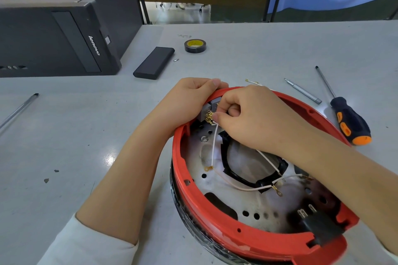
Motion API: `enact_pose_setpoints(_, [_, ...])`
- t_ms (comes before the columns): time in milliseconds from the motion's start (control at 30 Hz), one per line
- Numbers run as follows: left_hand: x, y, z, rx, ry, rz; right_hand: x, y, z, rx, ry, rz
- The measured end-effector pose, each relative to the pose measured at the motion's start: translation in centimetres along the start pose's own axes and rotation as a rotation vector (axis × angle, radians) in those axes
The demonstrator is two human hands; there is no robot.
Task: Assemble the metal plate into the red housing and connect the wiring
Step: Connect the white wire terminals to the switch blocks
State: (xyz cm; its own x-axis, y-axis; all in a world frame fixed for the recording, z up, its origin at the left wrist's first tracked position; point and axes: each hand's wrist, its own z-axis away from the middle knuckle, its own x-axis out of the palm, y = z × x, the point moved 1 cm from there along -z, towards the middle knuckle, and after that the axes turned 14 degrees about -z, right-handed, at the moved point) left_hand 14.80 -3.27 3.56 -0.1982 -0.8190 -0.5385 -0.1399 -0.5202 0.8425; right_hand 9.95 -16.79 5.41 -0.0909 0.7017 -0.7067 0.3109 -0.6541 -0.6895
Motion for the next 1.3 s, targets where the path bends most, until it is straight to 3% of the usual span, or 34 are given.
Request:
enact_pose_setpoints(900, [0.0, 0.4, 0.3, -0.023, -0.003, -0.05, 0.6, -0.4, -0.1, 0.03, 0.097, -0.089])
enact_pose_setpoints(1000, [0.0, 0.4, 0.2, -0.048, 0.089, -0.067, 0.1, -0.4, 0.0, 0.012, 0.042, -0.079])
enact_pose_setpoints(1167, [-0.6, 0.0, 0.3, -0.104, 0.412, -0.331, -0.4, -0.3, 0.6, -0.047, -0.018, -0.007])
enact_pose_setpoints(1300, [-0.6, 0.0, 0.4, -0.085, 0.418, -0.401, -0.4, -0.2, 0.7, -0.077, 0.018, 0.048])
